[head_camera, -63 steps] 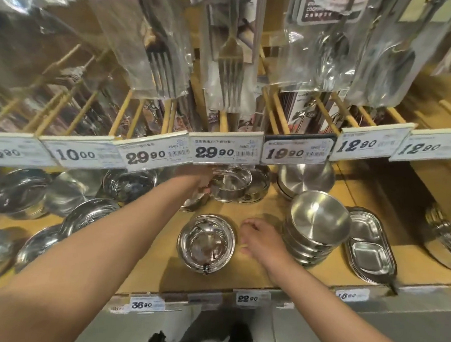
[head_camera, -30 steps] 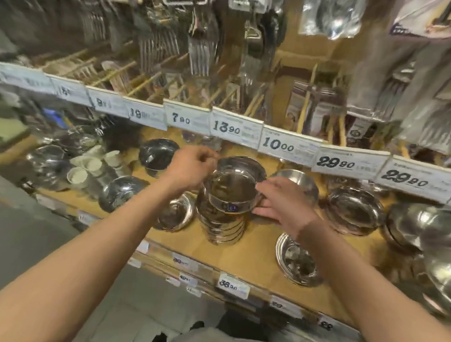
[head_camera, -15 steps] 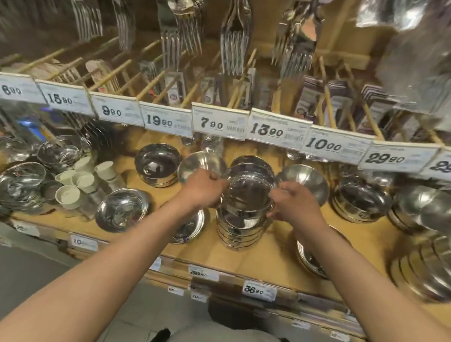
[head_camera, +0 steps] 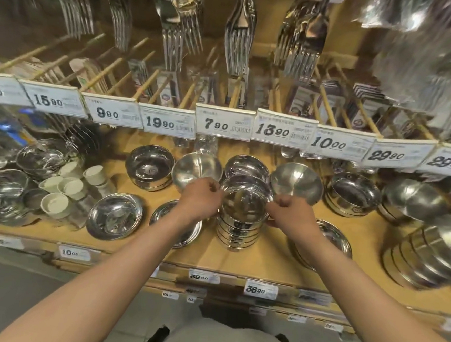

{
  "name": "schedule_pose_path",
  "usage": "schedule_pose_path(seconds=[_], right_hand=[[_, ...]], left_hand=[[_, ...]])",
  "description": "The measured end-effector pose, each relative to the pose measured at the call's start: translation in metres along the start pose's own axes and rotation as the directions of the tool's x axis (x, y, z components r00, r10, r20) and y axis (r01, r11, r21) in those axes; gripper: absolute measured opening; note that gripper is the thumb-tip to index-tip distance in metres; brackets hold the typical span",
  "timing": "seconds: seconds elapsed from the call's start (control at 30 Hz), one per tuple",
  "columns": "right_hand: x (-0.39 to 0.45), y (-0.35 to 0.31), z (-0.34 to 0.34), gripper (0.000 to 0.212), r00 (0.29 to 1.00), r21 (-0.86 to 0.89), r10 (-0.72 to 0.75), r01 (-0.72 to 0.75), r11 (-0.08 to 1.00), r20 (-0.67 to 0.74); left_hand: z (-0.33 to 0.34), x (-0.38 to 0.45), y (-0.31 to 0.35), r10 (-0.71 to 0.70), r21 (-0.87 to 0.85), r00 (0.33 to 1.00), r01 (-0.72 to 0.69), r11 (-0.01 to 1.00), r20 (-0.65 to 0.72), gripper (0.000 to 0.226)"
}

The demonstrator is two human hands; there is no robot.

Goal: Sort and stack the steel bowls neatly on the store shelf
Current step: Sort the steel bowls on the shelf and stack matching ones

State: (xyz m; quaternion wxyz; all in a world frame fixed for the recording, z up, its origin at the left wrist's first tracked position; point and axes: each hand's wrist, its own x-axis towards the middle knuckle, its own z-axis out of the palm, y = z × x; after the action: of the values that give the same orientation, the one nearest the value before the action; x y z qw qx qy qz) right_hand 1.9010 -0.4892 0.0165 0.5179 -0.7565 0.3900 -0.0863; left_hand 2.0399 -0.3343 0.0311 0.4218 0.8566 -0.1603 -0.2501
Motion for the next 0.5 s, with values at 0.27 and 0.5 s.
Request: schedule_pose_path(seconds=[0.27,0.5], right_hand=[[0.0031,0.0040,0.0030,0.015,1.000,-0.049,-0.024,0.024,0.998,-0.015],[0.0027,0.0083,0.0028,0.013,0.999,-0.035,-0.033,0.032,0.999,-0.009]], left_hand=[[-0.0015,-0.0004,-0.0031,0.058,0.031,0.998,-0.058,0.998,0.002,0.013],[-0.0016,-0.0050,-0.0057,0.078,-0.008,0.997,-0.078,0.997,0.015,0.016]])
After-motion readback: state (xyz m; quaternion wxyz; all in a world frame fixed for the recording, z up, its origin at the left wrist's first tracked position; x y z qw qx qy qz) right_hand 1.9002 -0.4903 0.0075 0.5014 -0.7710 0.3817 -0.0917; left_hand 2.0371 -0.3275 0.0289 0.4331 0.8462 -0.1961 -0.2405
